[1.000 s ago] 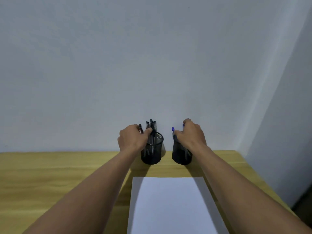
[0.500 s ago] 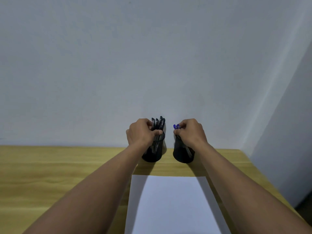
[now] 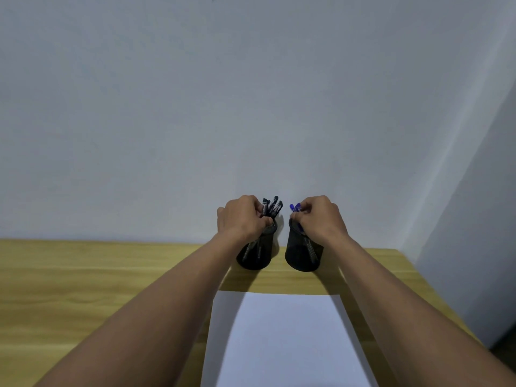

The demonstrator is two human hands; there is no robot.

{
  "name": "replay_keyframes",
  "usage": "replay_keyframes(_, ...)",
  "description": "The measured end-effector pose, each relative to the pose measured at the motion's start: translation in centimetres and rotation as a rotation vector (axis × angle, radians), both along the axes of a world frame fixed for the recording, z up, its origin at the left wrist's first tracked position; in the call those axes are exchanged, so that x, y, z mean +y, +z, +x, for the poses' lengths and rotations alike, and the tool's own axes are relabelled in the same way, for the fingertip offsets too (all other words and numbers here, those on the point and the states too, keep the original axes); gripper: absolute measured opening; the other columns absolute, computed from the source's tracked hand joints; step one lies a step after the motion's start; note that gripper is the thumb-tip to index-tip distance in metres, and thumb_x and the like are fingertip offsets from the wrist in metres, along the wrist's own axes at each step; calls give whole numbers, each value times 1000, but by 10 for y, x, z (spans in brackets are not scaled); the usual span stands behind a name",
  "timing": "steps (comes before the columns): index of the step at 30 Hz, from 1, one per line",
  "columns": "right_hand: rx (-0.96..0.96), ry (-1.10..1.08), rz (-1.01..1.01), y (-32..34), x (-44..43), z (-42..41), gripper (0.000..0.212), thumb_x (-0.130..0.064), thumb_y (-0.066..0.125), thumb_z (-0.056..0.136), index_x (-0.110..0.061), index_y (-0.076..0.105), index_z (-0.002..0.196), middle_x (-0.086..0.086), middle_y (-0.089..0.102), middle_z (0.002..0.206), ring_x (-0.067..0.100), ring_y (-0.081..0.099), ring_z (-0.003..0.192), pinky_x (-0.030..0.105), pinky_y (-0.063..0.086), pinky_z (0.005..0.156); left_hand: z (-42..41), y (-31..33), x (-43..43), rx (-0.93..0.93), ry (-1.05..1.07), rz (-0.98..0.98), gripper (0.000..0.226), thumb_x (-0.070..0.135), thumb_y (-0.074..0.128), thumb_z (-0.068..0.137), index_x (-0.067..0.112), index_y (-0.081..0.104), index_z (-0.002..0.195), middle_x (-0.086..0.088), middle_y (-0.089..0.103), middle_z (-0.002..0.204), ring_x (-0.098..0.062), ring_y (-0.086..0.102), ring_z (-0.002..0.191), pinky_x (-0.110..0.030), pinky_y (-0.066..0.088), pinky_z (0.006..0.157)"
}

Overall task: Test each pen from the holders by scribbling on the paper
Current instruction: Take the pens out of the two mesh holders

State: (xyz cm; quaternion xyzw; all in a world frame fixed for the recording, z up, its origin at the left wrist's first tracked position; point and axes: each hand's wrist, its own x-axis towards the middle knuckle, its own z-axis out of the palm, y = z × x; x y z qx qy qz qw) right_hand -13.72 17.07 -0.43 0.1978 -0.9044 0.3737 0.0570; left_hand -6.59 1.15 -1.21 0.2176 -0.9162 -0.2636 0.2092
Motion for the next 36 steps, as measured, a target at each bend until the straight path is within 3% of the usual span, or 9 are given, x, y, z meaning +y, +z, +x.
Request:
replay_keyframes(4, 10, 6, -21, 0, 5, -1, 11, -22, 70, 93, -13, 71, 88, 6, 70, 82, 27, 63, 84, 30, 42, 70, -1, -4, 3, 1, -23, -20, 23, 43, 71, 84, 27, 61, 96, 8, 69, 93, -22, 61, 97, -38, 36, 89)
replay_keyframes(9, 7, 30, -40, -5, 8, -3, 6, -26, 64, 96, -20, 64, 98, 7, 73, 77, 27, 68, 83, 36, 51, 71, -3, -6, 6, -22, -39, -117, 24, 45, 67, 85, 23, 59, 89, 1, 69, 93, -29, 61, 99, -39, 37, 84)
replay_keyframes(13, 25, 50, -68, -6, 10, -1, 8, -24, 64, 97, -17, 65, 101, 1, 71, 73, 24, 67, 80, 30, 42, 64, -5, -8, 8, -5, -46, -106, 25, 44, 67, 86, 23, 60, 97, 2, 71, 96, -28, 61, 102, -40, 36, 86)
replay_keyframes(18, 21, 85, -31, -4, 12, 0, 12, -10, 68, 92, -17, 66, 102, -8, 61, 70, 7, 56, 67, 21, 38, 56, -5, -5, 6, -22, -34, -151, 21, 41, 65, 86, 22, 61, 93, 0, 70, 93, -30, 61, 99, -40, 37, 85)
replay_keyframes(23, 16, 72, -54, -8, 12, -1, 12, -10, 67, 91, -18, 68, 100, -7, 65, 74, 22, 64, 78, 28, 43, 66, -3, -7, 6, -1, -53, -150, 17, 37, 65, 84, 22, 59, 89, 0, 68, 88, -30, 60, 92, -40, 37, 84)
replay_keyframes(28, 16, 79, -69, -10, 11, -4, 11, -11, 68, 93, -21, 66, 98, -5, 67, 79, 13, 62, 73, 21, 40, 58, -5, -6, 5, -6, -76, -130, 22, 40, 69, 82, 22, 61, 93, 1, 70, 90, -28, 61, 92, -39, 36, 85)
replay_keyframes(33, 7, 81, -90, -7, 13, -3, 13, -12, 70, 92, -23, 65, 96, -8, 67, 80, 15, 64, 78, 27, 45, 65, -1, -11, 3, 89, -86, -91, 24, 39, 67, 84, 18, 62, 95, -2, 71, 91, -32, 62, 91, -40, 42, 86)
replay_keyframes(36, -3, 68, -111, -4, 14, -1, 13, -15, 71, 91, -24, 67, 100, -8, 68, 81, 14, 65, 77, 28, 46, 65, 3, -12, -1, 160, -77, -1, 24, 35, 69, 86, 19, 60, 102, -4, 71, 95, -32, 60, 91, -37, 45, 77)
